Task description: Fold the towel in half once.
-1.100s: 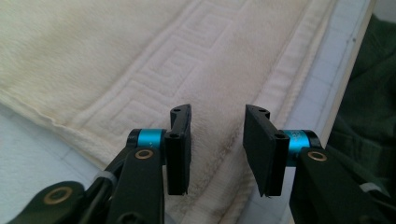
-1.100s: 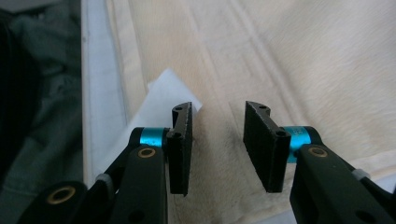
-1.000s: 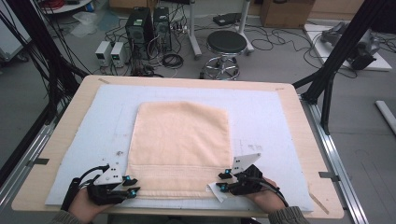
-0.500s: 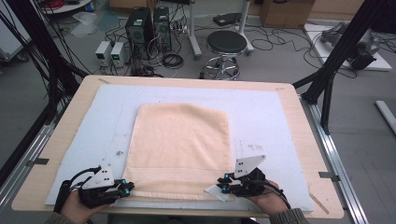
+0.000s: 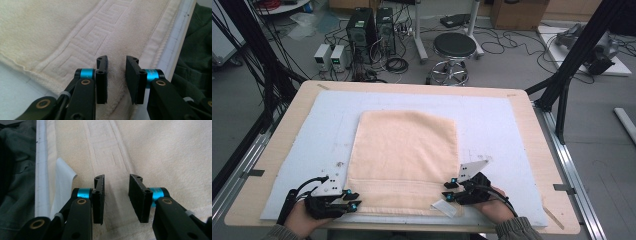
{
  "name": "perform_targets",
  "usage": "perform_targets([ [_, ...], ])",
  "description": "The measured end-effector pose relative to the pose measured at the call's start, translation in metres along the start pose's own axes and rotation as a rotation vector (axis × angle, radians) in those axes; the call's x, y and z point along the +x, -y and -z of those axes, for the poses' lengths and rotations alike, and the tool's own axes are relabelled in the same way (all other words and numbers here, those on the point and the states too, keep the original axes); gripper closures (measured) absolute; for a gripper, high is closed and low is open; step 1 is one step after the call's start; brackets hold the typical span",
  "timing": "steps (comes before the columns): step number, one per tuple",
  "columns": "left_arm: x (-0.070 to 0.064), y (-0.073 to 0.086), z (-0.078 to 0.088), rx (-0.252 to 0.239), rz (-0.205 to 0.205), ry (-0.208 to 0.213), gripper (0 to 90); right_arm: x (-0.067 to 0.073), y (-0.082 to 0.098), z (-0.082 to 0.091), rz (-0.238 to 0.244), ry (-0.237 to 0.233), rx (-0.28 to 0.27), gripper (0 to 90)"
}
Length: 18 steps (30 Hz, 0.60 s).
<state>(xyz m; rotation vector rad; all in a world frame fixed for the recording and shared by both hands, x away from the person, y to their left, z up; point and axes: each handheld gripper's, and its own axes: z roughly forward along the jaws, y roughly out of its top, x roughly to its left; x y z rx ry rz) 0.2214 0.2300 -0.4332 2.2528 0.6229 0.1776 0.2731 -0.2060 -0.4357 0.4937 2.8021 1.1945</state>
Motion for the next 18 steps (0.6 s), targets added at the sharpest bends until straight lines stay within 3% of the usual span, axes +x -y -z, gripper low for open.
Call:
perform_targets([
  [7,-0.002,0.000,0.003,0.003,-0.007,0.010,72.3,0.005,0.002,0.003,0.015,-0.016,0.008,68.5],
  [12,-0.001,-0.005,0.007,-0.076,-0.045,-0.021,63.7,0.004,-0.004,0.007,0.030,0.010,-0.035,63.3],
  [15,0.004,-0.005,0.001,-0.055,-0.024,-0.030,63.7,0.002,-0.006,0.005,0.026,0.022,-0.044,61.7],
  [17,0.006,-0.003,-0.004,-0.016,-0.016,-0.018,63.6,0.001,-0.005,-0.002,0.025,0.010,0.002,62.0],
  [18,0.006,-0.001,-0.004,-0.029,-0.007,-0.020,63.4,0.001,-0.004,-0.005,0.036,0.013,0.018,62.4],
])
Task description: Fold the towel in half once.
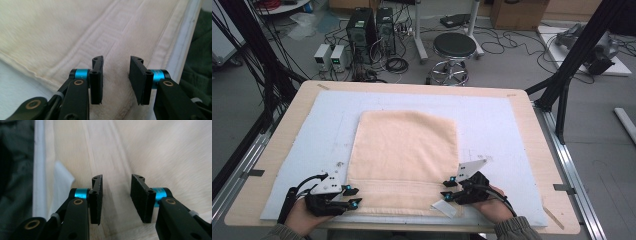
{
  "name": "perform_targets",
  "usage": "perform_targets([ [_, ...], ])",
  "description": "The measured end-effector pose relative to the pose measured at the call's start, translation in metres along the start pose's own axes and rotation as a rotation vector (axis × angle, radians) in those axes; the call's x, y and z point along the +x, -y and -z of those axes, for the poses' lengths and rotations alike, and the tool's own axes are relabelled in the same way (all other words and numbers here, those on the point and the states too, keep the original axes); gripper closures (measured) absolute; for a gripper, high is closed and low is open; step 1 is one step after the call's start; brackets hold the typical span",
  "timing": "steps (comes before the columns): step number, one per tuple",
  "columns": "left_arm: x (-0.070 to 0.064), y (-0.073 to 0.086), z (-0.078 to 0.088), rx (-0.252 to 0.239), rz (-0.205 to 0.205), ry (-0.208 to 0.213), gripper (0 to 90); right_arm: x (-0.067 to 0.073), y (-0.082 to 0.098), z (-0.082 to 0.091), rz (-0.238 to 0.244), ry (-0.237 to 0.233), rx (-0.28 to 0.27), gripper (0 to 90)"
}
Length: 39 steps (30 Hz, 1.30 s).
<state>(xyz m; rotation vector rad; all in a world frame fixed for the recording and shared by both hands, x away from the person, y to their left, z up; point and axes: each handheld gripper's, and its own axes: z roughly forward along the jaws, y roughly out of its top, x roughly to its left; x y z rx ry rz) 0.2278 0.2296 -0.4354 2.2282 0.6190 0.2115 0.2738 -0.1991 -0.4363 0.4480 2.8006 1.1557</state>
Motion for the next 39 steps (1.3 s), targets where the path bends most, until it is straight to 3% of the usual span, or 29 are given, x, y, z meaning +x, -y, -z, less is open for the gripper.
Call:
perform_targets([
  [4,0.000,0.003,0.003,-0.002,0.031,0.010,64.1,0.002,0.003,0.001,-0.011,0.001,-0.020,62.8],
  [11,-0.004,0.003,0.009,-0.017,-0.020,0.007,61.9,0.003,0.003,0.004,-0.007,0.001,-0.030,60.8],
  [15,-0.007,0.007,0.014,-0.042,-0.039,0.034,57.7,0.012,0.003,0.013,0.019,-0.049,-0.084,57.0],
  [19,-0.007,0.013,0.010,-0.025,-0.054,0.070,51.5,0.016,0.008,0.009,0.038,-0.105,-0.056,52.0],
  [21,-0.009,0.013,0.008,-0.018,-0.075,0.061,49.4,0.016,0.009,0.005,0.045,-0.115,-0.033,50.2],
  [25,-0.011,0.010,0.006,0.000,-0.095,0.026,57.6,0.021,0.008,0.002,0.068,-0.078,-0.022,54.9],
  [28,-0.010,0.007,0.005,0.008,-0.077,0.008,75.4,0.021,0.008,0.003,0.062,-0.069,-0.023,73.3],
  [31,-0.010,0.006,0.007,0.013,-0.082,0.007,80.7,0.022,0.007,0.003,0.069,-0.093,-0.022,80.9],
  [36,-0.015,0.007,0.019,0.015,-0.062,0.069,84.0,0.025,0.007,0.008,0.055,-0.143,-0.028,80.6],
  [37,-0.016,0.007,0.022,0.017,-0.065,0.085,83.9,0.026,0.007,0.010,0.040,-0.164,-0.027,78.6],
  [39,-0.015,0.005,0.026,0.005,-0.071,0.073,80.3,0.025,0.005,0.013,0.036,-0.183,-0.041,66.5],
])
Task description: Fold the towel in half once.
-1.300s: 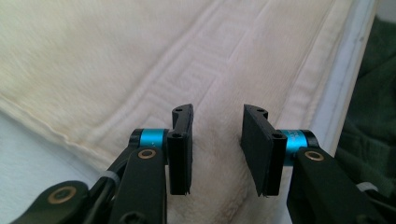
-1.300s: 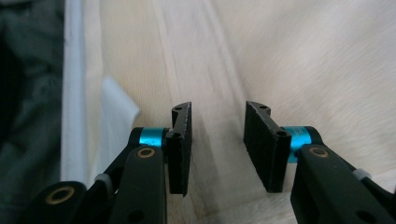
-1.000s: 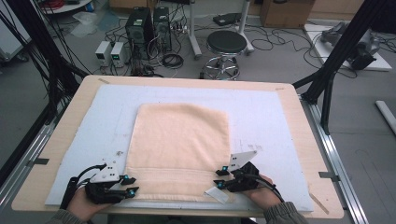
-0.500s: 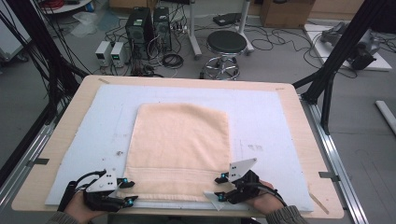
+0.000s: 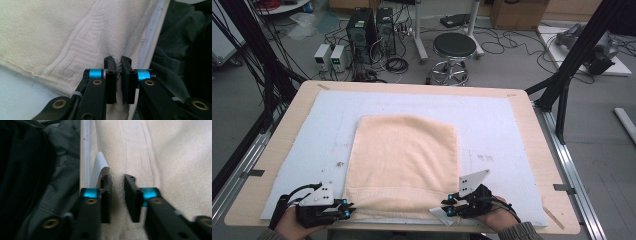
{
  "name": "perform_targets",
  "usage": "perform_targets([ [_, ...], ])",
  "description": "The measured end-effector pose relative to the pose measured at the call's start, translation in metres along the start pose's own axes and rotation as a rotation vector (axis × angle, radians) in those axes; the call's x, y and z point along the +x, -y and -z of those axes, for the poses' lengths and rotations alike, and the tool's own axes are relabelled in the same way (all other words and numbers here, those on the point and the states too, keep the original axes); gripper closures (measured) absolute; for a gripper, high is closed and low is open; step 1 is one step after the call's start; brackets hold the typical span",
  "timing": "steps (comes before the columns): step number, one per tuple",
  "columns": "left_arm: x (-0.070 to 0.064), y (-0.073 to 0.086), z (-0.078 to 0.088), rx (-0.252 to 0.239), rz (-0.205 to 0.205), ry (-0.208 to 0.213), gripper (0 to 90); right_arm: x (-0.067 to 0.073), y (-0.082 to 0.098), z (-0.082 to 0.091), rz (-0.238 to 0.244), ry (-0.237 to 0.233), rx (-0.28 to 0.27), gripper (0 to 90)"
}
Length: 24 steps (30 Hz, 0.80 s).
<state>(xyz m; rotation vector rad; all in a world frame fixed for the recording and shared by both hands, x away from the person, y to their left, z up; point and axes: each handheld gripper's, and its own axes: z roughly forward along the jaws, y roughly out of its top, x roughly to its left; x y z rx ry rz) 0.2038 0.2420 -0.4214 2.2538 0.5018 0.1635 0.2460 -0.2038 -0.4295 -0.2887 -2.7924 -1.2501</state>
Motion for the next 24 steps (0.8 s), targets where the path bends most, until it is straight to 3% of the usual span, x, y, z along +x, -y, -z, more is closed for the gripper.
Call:
perform_targets([
  [3,0.006,-0.004,0.003,-0.048,0.001,-0.044,66.2,-0.007,-0.005,0.010,-0.023,0.059,-0.065,55.1],
  [7,0.022,-0.015,-0.003,-0.091,0.017,-0.099,59.0,-0.032,-0.016,0.027,-0.063,0.198,-0.119,53.5],
  [11,0.047,-0.032,-0.017,-0.135,0.068,-0.156,56.3,-0.072,-0.030,0.036,-0.111,0.321,-0.121,53.1],
  [16,0.079,-0.052,-0.035,-0.172,0.118,-0.191,52.9,-0.135,-0.045,0.036,-0.205,0.420,-0.108,49.5],
  [19,0.090,-0.056,-0.048,-0.153,0.113,-0.219,52.6,-0.166,-0.048,0.029,-0.251,0.469,-0.111,48.7],
  [22,0.096,-0.055,-0.060,-0.099,0.120,-0.212,52.2,-0.188,-0.047,0.020,-0.283,0.509,-0.069,46.0],
  [24,0.098,-0.053,-0.064,-0.074,0.121,-0.205,52.0,-0.198,-0.045,0.015,-0.314,0.507,-0.066,45.5],
])
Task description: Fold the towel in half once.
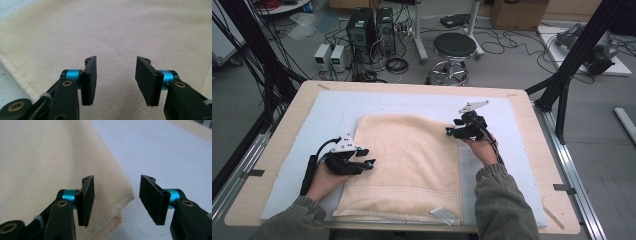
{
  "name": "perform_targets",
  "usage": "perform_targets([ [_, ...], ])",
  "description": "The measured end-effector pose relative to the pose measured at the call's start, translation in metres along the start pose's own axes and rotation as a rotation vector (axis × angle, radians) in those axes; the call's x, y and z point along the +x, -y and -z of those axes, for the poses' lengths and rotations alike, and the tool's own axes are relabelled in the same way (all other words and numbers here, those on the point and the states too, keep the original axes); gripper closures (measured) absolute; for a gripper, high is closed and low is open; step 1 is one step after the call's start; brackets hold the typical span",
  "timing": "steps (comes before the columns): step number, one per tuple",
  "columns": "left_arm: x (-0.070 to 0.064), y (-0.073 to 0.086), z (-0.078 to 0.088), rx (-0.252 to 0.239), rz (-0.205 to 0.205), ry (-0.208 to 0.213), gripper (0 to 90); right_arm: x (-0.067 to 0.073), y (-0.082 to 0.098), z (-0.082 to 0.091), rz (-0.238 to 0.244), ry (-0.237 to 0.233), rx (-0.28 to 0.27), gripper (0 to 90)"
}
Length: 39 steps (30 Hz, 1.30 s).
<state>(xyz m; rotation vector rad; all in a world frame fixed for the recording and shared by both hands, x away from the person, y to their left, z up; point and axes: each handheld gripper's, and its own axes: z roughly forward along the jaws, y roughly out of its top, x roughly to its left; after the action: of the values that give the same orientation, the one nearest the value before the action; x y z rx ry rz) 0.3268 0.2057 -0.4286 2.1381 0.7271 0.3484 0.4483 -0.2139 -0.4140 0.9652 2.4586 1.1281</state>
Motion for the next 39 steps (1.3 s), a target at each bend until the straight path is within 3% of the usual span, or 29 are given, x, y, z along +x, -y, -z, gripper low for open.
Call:
perform_targets([
  [2,0.000,0.001,-0.001,0.009,0.010,0.004,51.6,-0.004,0.001,-0.007,-0.027,-0.009,0.011,45.6],
  [3,0.000,0.001,-0.002,0.011,0.010,0.006,51.6,-0.006,0.002,-0.009,-0.040,-0.020,0.021,49.5],
  [4,0.000,0.001,-0.002,0.015,0.005,0.010,51.6,-0.006,0.002,-0.010,-0.048,-0.049,0.023,58.8],
  [6,-0.002,0.001,-0.001,0.019,0.003,0.012,51.6,-0.001,-0.001,-0.006,-0.017,-0.066,0.016,73.4],
  [7,-0.003,0.001,-0.002,0.021,-0.004,0.015,51.6,0.005,-0.005,-0.003,0.005,-0.080,0.000,75.8],
  [10,-0.004,0.002,-0.001,0.025,-0.003,0.011,51.6,0.027,-0.017,0.008,0.098,-0.105,-0.040,76.0],
  [12,-0.004,0.003,0.000,0.023,-0.001,0.011,51.6,0.043,-0.021,0.009,0.160,-0.133,-0.015,75.9],
  [15,-0.005,0.006,0.001,0.020,0.008,0.015,51.6,0.057,-0.017,0.002,0.203,-0.170,0.051,75.3],
  [19,-0.005,0.006,0.002,0.021,0.010,0.020,51.2,0.062,-0.005,-0.010,0.211,-0.230,0.130,69.3],
  [21,-0.005,0.007,0.001,0.024,0.007,0.022,50.9,0.063,-0.003,-0.010,0.196,-0.254,0.122,67.5],
  [24,-0.006,0.007,0.000,0.025,0.011,0.023,49.8,0.061,-0.007,-0.003,0.181,-0.272,0.049,67.3],
  [26,-0.006,0.007,0.000,0.026,0.012,0.024,49.5,0.058,-0.010,0.002,0.167,-0.269,0.008,67.3],
  [29,-0.005,0.007,0.000,0.029,0.010,0.021,49.1,0.050,-0.013,0.008,0.158,-0.214,-0.027,67.4],
  [33,-0.005,0.007,0.000,0.031,0.010,0.021,48.8,0.033,-0.015,0.014,0.093,-0.130,-0.082,70.2],
  [36,-0.006,0.007,-0.001,0.030,0.014,0.022,48.6,0.022,-0.014,0.011,0.042,-0.071,-0.087,72.1],
  [39,-0.005,0.007,-0.001,0.033,0.010,0.023,48.4,0.010,-0.009,0.004,-0.016,-0.048,-0.092,72.0],
])
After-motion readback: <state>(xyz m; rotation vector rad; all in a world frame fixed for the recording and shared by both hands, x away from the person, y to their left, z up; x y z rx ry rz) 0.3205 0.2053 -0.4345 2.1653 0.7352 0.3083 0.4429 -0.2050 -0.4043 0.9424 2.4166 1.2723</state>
